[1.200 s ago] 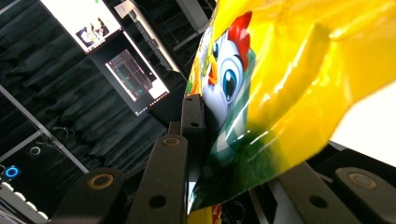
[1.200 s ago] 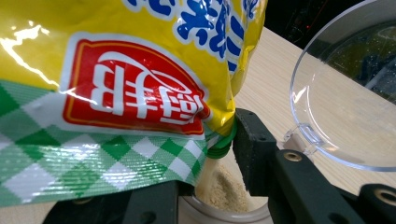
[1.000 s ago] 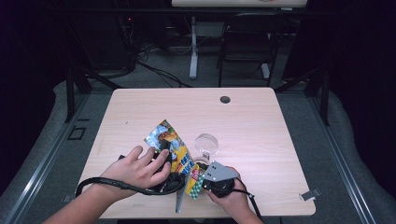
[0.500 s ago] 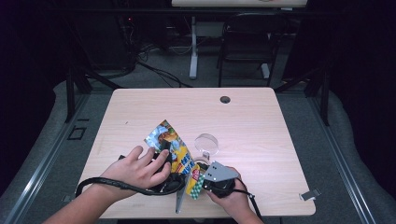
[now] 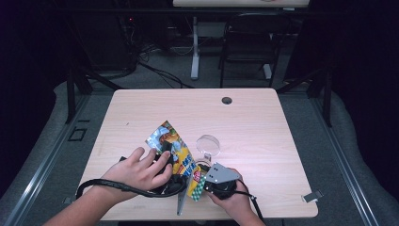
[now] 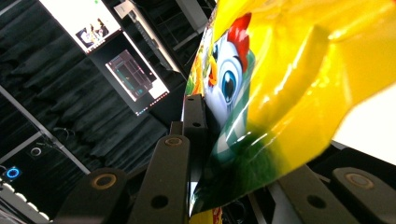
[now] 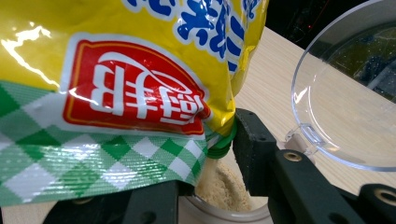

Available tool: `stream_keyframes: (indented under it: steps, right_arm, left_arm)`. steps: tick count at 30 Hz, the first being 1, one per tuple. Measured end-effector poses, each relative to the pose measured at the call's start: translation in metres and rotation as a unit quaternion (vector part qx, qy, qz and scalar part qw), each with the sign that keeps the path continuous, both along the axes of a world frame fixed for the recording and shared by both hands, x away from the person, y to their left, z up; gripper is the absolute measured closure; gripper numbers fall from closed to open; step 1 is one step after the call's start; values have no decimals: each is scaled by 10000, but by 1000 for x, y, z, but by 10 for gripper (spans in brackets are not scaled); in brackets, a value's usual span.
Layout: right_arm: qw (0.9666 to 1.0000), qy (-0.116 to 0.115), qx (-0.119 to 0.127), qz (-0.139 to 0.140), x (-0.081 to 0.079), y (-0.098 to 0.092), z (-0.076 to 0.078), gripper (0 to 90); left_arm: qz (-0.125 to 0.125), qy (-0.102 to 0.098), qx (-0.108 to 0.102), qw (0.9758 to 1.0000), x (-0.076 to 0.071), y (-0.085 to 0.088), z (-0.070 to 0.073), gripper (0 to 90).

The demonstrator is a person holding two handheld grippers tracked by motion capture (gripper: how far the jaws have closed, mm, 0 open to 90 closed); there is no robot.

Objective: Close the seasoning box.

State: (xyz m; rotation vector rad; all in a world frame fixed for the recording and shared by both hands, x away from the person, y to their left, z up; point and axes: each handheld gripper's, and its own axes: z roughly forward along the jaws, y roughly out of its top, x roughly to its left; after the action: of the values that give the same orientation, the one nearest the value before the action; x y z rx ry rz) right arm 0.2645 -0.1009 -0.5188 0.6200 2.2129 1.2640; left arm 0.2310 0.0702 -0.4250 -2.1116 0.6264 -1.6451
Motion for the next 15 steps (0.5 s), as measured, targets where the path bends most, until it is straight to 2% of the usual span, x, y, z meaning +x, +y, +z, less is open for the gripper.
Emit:
stream_keyframes:
  steps: [11, 14, 15]
  right_arm:
    - [10000, -2, 4, 5, 0, 0, 0, 703]
    - [10000, 4, -2, 6, 0, 0, 0, 703]
    - [10000, 5, -3, 7, 0, 0, 0, 702]
  left_arm:
    - [54, 56, -74, 9999, 0, 0, 0, 822]
    - [-17, -10, -29, 10000, 0, -1, 1, 823]
    - [62, 32, -60, 10000, 0, 0, 0, 823]
